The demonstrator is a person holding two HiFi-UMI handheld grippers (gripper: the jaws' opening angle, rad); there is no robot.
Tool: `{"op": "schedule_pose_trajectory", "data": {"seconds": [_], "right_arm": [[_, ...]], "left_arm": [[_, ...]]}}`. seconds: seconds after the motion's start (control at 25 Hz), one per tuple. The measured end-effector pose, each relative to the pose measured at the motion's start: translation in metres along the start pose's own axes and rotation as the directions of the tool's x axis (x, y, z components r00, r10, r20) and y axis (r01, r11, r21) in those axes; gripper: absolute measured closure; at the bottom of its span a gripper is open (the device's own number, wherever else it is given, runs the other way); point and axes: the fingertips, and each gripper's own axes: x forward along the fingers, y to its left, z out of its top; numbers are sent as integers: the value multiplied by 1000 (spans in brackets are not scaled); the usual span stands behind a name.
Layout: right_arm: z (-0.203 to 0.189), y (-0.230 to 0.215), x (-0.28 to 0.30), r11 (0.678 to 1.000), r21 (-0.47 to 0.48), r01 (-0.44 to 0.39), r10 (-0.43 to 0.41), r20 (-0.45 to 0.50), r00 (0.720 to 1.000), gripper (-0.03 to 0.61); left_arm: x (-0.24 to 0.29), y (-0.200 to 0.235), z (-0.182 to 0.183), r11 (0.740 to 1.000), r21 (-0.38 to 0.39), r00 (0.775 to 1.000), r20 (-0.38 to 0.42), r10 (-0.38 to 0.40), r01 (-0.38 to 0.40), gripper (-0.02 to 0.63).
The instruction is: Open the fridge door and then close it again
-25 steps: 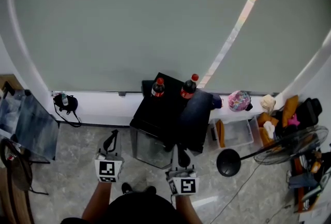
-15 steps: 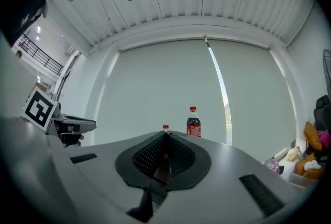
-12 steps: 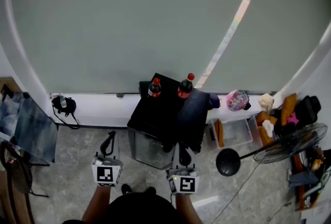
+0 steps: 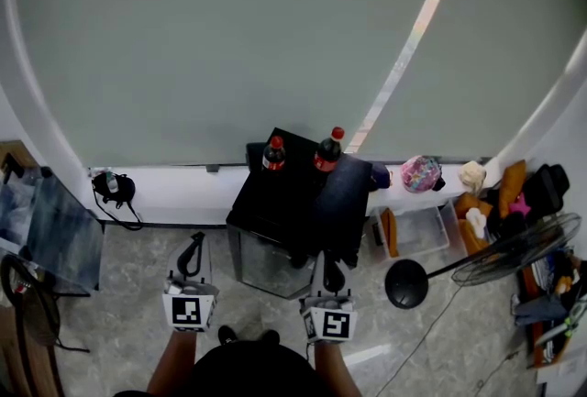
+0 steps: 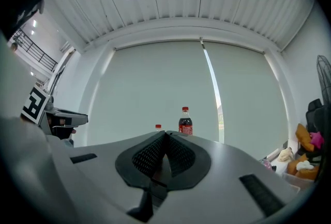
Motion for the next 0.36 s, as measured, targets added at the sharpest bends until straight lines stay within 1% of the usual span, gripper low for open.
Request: {"op": "schedule_pose_trajectory", "data": {"seconds": [0.08, 0.36], "right_arm": [[0, -4, -1, 1000, -8, 15, -15, -1, 1000, 571], [0, -16, -4, 998, -11, 55, -55, 0, 998, 571]], "left_arm": [[-1, 0, -2, 1000, 6, 1000, -1, -3, 3, 606], [-3, 1, -5, 1000, -14, 1000, -15, -4, 4, 606]]}}
